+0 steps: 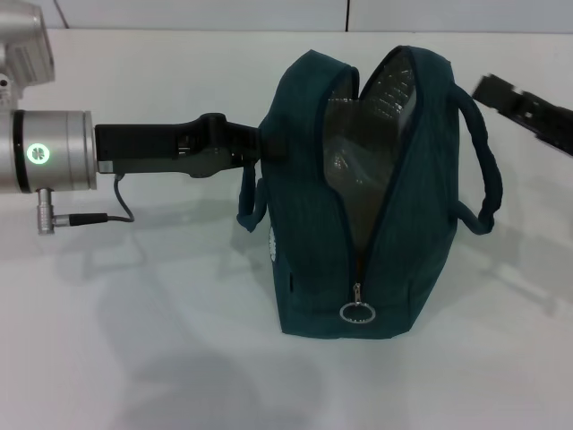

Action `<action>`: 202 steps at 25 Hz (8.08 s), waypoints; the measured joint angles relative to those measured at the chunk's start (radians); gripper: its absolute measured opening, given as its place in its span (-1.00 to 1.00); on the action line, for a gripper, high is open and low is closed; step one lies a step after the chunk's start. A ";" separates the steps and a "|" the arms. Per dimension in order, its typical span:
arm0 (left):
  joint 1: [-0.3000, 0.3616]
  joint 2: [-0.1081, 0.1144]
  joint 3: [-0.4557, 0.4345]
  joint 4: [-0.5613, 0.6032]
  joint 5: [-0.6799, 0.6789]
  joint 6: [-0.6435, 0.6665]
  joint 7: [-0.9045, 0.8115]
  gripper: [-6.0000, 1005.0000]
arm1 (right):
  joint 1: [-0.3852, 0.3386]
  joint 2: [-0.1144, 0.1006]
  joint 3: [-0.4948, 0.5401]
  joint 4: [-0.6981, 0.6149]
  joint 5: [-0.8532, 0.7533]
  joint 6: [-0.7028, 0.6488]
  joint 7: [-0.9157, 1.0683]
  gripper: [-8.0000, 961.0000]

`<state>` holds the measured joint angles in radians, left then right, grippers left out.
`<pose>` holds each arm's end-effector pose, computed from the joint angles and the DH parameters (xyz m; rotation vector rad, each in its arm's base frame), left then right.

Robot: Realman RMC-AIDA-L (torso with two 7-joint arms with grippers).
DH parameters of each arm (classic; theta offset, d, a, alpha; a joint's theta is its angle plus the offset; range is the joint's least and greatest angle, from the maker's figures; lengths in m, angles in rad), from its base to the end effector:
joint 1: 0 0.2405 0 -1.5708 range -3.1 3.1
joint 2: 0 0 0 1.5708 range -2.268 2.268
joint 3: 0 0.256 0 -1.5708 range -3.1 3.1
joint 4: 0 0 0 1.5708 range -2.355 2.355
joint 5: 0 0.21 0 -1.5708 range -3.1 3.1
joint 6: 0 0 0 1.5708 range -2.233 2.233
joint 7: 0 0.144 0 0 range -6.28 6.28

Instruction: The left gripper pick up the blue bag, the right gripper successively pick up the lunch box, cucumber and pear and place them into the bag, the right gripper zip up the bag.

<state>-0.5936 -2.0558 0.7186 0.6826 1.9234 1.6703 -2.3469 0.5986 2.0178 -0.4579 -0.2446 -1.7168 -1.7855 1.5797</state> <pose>-0.2246 0.3412 0.0141 2.3351 1.7311 0.8762 0.2334 0.3229 0.0161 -2.3960 1.1237 1.5992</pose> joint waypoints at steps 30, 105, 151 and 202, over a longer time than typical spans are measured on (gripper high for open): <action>0.001 -0.018 0.001 0.000 -0.004 -0.018 0.005 -0.72 | -0.058 0.010 -0.446 0.242 0.008 0.136 -0.746 0.67; -0.004 -0.026 0.004 -0.001 -0.006 -0.004 0.005 -0.70 | 0.017 0.010 -0.410 0.298 -0.041 0.235 -0.698 -0.62; 0.056 -0.027 -0.007 -0.016 -0.138 -0.017 0.226 -0.69 | -0.060 0.010 -0.383 0.182 0.082 0.015 -0.693 -0.95; 0.166 -0.034 0.005 -0.401 -0.400 0.020 1.247 0.62 | 0.293 0.010 -0.423 0.188 0.328 0.127 -0.667 -0.95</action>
<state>-0.4274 -2.0896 0.7235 0.2816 1.5232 1.6899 -1.0998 0.8918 2.0278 -0.8806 -0.0563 -1.3884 -1.6585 0.9128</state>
